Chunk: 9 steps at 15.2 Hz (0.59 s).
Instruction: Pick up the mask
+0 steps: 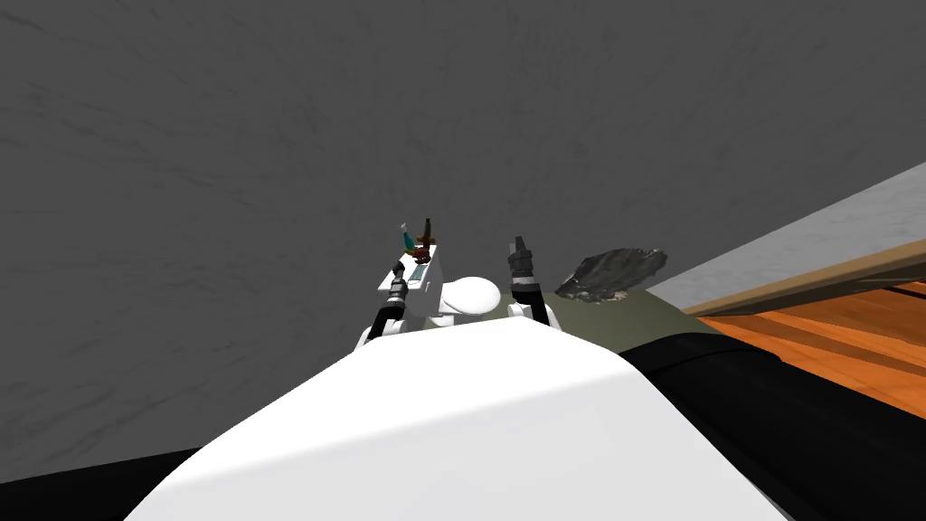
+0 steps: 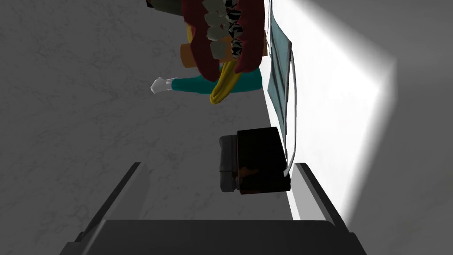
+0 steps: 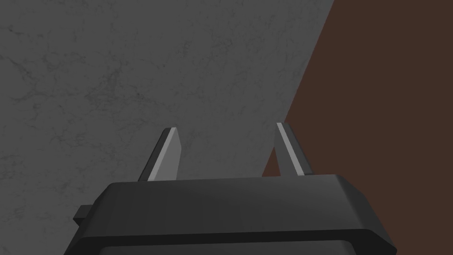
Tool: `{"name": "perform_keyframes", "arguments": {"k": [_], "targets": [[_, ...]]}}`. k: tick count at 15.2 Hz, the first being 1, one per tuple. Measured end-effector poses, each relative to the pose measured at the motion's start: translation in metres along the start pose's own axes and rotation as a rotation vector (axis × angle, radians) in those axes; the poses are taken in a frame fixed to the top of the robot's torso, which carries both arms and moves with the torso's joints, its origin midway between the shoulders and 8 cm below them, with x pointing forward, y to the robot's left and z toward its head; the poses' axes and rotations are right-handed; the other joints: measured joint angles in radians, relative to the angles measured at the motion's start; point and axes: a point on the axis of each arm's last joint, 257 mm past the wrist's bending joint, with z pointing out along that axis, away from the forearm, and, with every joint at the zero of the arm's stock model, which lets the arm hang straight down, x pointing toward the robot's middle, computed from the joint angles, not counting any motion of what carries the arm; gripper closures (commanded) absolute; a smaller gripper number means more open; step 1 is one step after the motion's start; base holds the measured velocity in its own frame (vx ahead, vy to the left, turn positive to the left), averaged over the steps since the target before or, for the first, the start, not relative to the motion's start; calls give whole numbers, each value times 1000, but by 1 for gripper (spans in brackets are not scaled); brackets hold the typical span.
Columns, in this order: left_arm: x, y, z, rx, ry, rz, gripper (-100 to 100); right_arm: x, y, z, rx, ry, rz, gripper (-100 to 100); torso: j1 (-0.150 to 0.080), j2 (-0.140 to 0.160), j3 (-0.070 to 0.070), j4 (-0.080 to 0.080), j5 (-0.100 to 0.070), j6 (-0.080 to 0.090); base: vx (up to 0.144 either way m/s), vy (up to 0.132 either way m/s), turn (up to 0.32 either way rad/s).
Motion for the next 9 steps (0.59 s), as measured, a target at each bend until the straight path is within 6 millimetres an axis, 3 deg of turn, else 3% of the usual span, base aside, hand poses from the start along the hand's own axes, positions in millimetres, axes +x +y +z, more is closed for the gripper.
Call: {"name": "perform_keyframes", "arguments": {"k": [5, 9], "targets": [[16, 8, 1, -28, -19, -84, -100, 0, 0, 0, 0, 0, 0, 0, -11, -4, -8, -13, 8, 8, -2, -17, -5], [12, -5, 1, -2, -29, -96, -100, 0, 0, 0, 0, 0, 0, 0, -6, -5, -8, -11, 7, 6, 1, 52, 23]]}}
